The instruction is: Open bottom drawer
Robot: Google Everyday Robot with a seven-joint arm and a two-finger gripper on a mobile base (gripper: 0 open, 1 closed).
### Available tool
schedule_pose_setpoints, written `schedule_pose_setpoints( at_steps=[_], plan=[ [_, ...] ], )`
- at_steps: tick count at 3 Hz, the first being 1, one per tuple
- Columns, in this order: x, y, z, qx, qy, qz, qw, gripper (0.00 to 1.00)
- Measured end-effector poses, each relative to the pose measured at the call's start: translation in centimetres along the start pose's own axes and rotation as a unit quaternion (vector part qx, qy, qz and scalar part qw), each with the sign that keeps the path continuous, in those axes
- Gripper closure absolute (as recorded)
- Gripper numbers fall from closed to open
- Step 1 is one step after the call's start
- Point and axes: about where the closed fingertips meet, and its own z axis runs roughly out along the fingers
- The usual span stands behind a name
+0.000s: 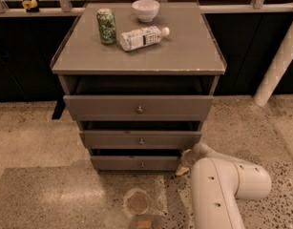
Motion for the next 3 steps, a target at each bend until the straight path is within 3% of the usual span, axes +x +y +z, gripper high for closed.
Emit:
schedule_pose_setpoints(
  at_steps=[3],
  plan=[
    [0.00,0.01,0.01,0.000,0.000,0.000,1.0000,0.88]
  ],
)
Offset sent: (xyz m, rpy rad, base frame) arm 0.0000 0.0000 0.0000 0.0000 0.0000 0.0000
